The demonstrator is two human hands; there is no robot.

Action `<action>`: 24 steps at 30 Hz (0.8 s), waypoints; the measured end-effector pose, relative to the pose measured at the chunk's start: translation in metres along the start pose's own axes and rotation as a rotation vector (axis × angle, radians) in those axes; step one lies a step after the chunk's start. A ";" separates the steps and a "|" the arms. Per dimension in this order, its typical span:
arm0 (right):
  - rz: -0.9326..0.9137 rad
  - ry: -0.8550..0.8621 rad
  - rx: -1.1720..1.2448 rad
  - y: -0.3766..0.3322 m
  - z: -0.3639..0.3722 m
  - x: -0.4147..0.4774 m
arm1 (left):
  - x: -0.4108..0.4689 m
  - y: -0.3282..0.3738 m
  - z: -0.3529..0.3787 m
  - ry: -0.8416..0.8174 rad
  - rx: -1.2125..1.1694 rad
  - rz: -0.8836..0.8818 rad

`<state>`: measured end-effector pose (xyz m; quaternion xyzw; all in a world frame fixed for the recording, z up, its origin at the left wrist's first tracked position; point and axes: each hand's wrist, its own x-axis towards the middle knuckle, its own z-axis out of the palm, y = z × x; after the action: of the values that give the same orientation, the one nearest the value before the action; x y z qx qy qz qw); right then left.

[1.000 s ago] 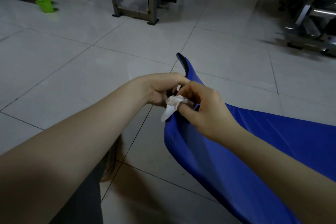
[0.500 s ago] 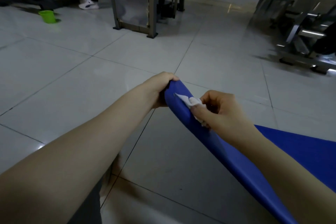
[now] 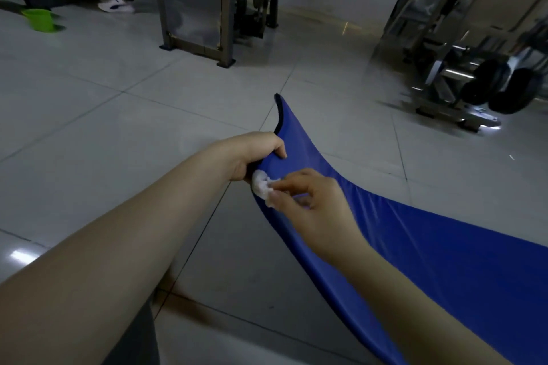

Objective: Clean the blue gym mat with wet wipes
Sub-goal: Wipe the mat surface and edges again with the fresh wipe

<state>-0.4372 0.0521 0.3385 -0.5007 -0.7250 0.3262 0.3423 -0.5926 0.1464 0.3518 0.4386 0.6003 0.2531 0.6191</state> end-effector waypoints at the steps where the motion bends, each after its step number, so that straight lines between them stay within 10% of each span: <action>1: -0.028 0.058 -0.049 0.000 0.007 0.001 | 0.002 0.000 0.001 0.033 -0.024 0.014; 24: 0.025 0.329 -0.240 0.048 0.030 -0.033 | 0.000 -0.013 0.002 0.209 -0.273 0.079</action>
<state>-0.4292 0.0307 0.2773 -0.5935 -0.6866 0.1556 0.3900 -0.5937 0.1393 0.3403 0.3451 0.6039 0.4003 0.5967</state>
